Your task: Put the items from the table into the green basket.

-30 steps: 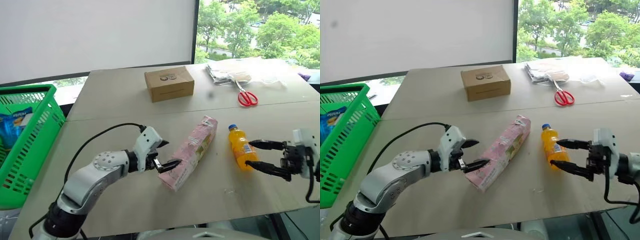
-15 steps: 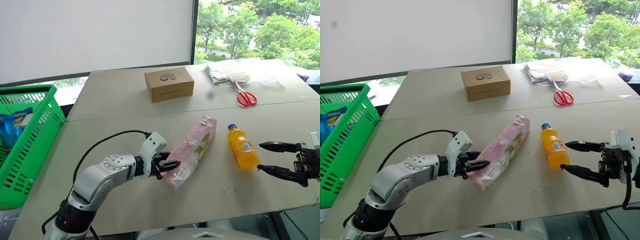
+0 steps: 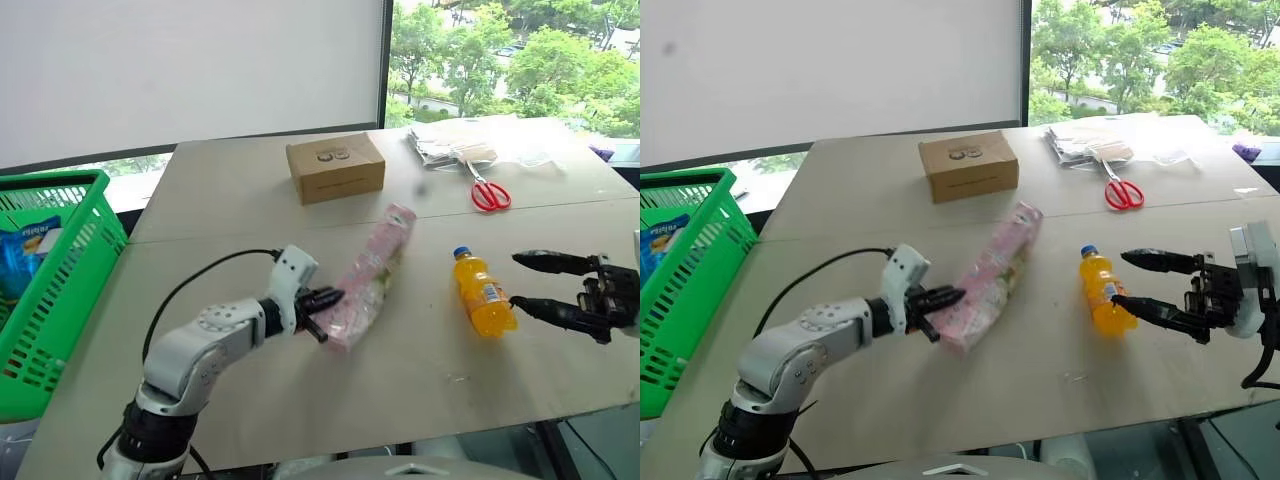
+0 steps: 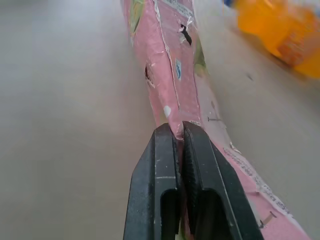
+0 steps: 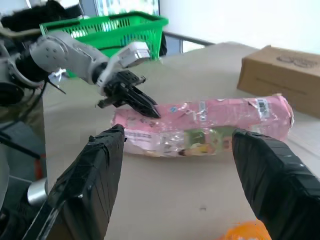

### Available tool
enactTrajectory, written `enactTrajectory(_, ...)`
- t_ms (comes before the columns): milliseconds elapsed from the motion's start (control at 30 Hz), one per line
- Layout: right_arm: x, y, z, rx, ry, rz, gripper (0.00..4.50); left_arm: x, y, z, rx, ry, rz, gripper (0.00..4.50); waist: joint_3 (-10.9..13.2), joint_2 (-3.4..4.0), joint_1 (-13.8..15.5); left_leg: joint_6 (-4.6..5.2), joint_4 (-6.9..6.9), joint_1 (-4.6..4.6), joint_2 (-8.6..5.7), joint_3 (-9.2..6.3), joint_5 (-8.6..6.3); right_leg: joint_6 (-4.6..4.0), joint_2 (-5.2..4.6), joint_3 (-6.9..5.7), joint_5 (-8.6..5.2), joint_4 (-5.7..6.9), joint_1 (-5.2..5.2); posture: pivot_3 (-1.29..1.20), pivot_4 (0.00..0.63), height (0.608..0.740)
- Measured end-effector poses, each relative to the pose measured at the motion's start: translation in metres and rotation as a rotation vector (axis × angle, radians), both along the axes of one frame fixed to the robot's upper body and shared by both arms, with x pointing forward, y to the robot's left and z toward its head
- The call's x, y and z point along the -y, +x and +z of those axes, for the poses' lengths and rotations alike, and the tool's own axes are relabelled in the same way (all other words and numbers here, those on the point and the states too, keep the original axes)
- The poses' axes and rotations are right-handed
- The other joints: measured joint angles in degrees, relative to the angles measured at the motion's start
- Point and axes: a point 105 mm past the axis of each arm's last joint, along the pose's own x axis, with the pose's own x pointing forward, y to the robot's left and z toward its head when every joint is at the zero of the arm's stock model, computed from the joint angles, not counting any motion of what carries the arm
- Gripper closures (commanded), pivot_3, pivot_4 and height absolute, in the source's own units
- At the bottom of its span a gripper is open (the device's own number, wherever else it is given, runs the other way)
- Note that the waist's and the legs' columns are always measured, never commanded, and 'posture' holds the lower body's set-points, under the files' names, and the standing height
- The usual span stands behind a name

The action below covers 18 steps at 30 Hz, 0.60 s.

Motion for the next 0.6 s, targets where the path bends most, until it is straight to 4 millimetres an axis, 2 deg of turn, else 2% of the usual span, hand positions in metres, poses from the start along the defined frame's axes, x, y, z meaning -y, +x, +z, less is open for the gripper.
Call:
enactTrajectory(67, -0.012, 0.014, 0.012, 0.048, 0.038, 0.003, 0.85, -0.037, 0.028, 0.027, 0.118, 0.049, 0.165, 4.47, 0.0, -0.02, 0.1, -0.01, 0.01, -0.03, 0.01, 0.00, 0.01, -0.03, 0.03, -0.01, 0.02, 0.00, -0.03, -0.02, 0.014, 0.724)
enactTrajectory(100, -0.015, 0.017, 0.015, 0.059, 0.044, 0.008, 0.85, -0.046, 0.034, 0.035, 0.152, 0.068, 0.201, 4.47, 0.1, -0.11, 0.1, -0.01, 0.01, -0.07, 0.03, -0.01, 0.01, -0.15, 0.07, -0.01, 0.10, -0.01, -0.06, -0.01, 0.013, 0.724)
enactTrajectory(133, -0.023, 0.023, 0.020, 0.076, 0.058, 0.024, 0.85, -0.070, 0.044, 0.051, 0.224, 0.134, 0.280, 4.47, 0.1, -0.18, 0.1, -0.02, 0.00, -0.08, 0.07, 0.00, 0.02, -0.26, 0.12, 0.00, 0.17, -0.01, -0.11, -0.01, 0.013, 0.724)
enactTrajectory(267, -0.045, 0.036, 0.028, 0.076, 0.104, 0.089, 0.85, -0.138, 0.056, 0.102, 0.394, 0.297, 0.492, 4.47, 0.1, -0.24, 0.7, -0.29, -0.04, -0.31, 0.10, 0.00, 0.14, -0.31, 0.17, 0.06, 0.19, -0.08, -0.36, 0.07, 0.005, 0.724)
enactTrajectory(300, -0.053, 0.039, 0.031, 0.075, 0.118, 0.118, 0.85, -0.157, 0.055, 0.118, 0.431, 0.347, 0.545, 4.47, 0.1, -0.25, 1.0, -0.30, -0.04, -0.37, 0.10, 0.01, 0.12, -0.31, 0.18, 0.08, 0.19, -0.09, -0.41, 0.09, 0.003, 0.724)
enactTrajectory(333, -0.056, 0.041, 0.032, 0.074, 0.121, 0.128, 0.85, -0.165, 0.054, 0.124, 0.448, 0.366, 0.567, 4.47, 0.1, -0.25, 1.4, -0.29, -0.04, -0.39, 0.08, 0.00, 0.09, -0.31, 0.18, 0.08, 0.19, -0.11, -0.43, 0.09, 0.003, 0.724)
enactTrajectory(367, -0.065, 0.045, 0.038, 0.079, 0.138, 0.157, 0.85, -0.186, 0.047, 0.139, 0.473, 0.444, 0.619, 4.47, 0.1, -0.31, 1.6, -0.29, -0.06, -0.48, 0.08, 0.00, 0.04, -0.31, 0.18, 0.10, 0.19, -0.11, -0.52, 0.10, 0.001, 0.724)
enactTrajectory(400, -0.068, 0.046, 0.040, 0.081, 0.142, 0.168, 0.85, -0.196, 0.043, 0.144, 0.481, 0.478, 0.645, 4.47, 0.1, -0.34, 1.8, -0.30, -0.08, -0.56, 0.08, -0.02, 0.03, -0.31, 0.19, 0.10, 0.19, -0.15, -0.62, 0.12, 0.000, 0.724)
enactTrajectory(467, -0.076, 0.048, 0.049, 0.099, 0.166, 0.201, 0.85, -0.233, 0.025, 0.162, 0.498, 0.585, 0.752, 4.47, 0.0, -0.50, 2.6, -0.32, -0.08, -1.01, 0.07, -0.02, 0.00, -0.32, 0.21, 0.15, 0.20, -0.12, -1.10, 0.15, 0.000, 0.724)
enactTrajectory(500, -0.076, 0.048, 0.049, 0.098, 0.169, 0.202, 0.85, -0.239, 0.022, 0.165, 0.498, 0.596, 0.776, 4.47, 0.0, -0.56, 2.9, -0.32, -0.08, -1.09, 0.07, -0.02, 0.01, -0.32, 0.22, 0.16, 0.20, -0.11, -1.18, 0.15, 0.000, 0.724)
enactTrajectory(533, -0.079, 0.050, 0.049, 0.090, 0.180, 0.211, 0.85, -0.252, 0.013, 0.168, 0.495, 0.637, 0.813, 4.47, -0.1, -0.61, 3.2, -0.32, -0.08, -1.16, 0.05, -0.02, 0.01, -0.32, 0.22, 0.17, 0.20, -0.08, -1.26, 0.16, 0.000, 0.724)
enactTrajectory(567, -0.084, 0.051, 0.049, 0.084, 0.197, 0.232, 0.85, -0.274, 0.000, 0.169, 0.466, 0.700, 0.865, 4.47, -0.1, -0.63, 3.6, -0.33, -0.08, -1.18, 0.04, -0.02, 0.01, -0.33, 0.22, 0.19, 0.21, -0.07, -1.29, 0.16, 0.000, 0.724)
enactTrajectory(600, -0.085, 0.051, 0.049, 0.083, 0.201, 0.238, 0.85, -0.280, -0.005, 0.170, 0.457, 0.715, 0.885, 4.47, -0.1, -0.63, 3.8, -0.33, -0.08, -1.18, 0.04, -0.01, 0.01, -0.33, 0.22, 0.20, 0.21, -0.07, -1.30, 0.19, 0.000, 0.724)
